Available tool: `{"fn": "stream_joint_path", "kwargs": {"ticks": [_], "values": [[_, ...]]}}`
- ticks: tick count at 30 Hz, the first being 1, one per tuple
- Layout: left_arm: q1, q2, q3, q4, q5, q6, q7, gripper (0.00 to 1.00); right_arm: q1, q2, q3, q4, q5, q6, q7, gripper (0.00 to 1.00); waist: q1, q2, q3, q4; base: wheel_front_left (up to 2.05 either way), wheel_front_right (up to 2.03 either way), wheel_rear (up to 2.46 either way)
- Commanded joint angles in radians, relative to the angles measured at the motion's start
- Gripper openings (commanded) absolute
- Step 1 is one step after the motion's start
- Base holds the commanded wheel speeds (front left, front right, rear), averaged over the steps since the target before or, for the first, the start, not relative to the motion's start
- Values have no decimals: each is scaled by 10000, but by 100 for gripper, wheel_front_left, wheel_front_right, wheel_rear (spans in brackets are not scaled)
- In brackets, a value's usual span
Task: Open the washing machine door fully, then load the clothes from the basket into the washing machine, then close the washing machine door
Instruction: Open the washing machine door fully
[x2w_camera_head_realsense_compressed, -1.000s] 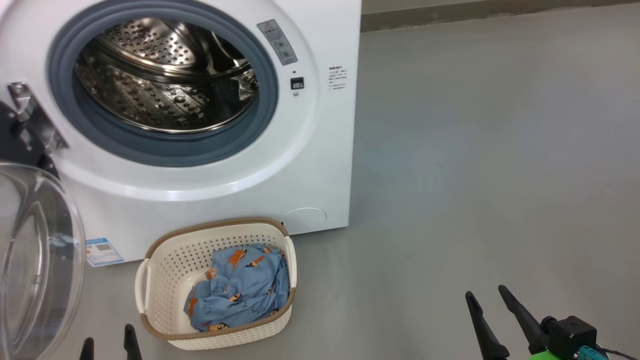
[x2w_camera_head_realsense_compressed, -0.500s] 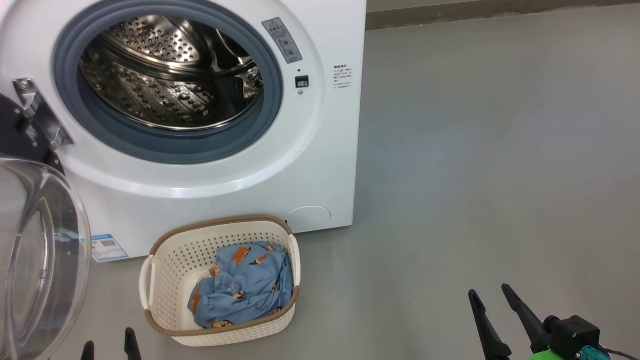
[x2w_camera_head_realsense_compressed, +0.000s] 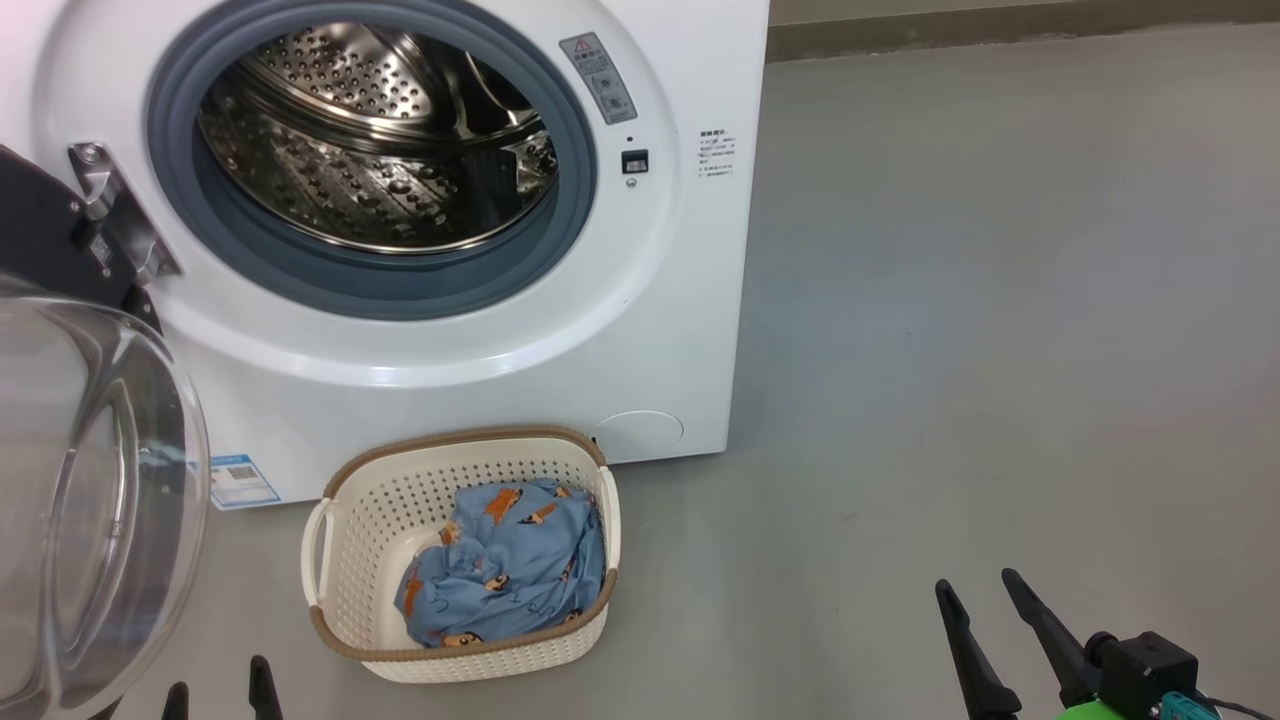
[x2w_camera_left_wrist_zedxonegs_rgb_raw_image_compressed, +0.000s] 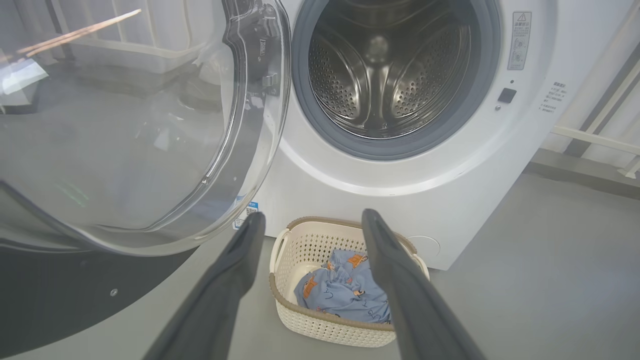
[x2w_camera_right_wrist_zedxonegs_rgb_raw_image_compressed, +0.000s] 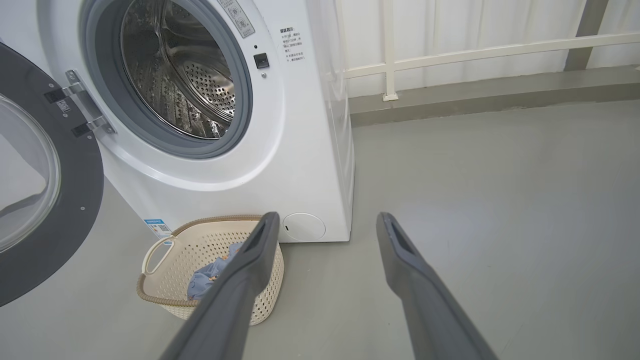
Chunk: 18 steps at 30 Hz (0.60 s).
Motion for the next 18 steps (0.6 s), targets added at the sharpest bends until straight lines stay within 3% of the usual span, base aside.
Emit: {"fn": "stream_joint_path", "kwargs": {"ticks": [1, 18], "values": [[-249, 28, 347, -228, 71, 110, -76, 100, -206, -77, 265, -208, -20, 17, -120, 100, 1, 0, -8, 24, 0, 0, 0], [-255, 28, 402, -270, 69, 121, -76, 100, -223, -101, 320, -183, 29, 17, -120, 100, 1, 0, 29, 70, 0, 0, 0]]}}
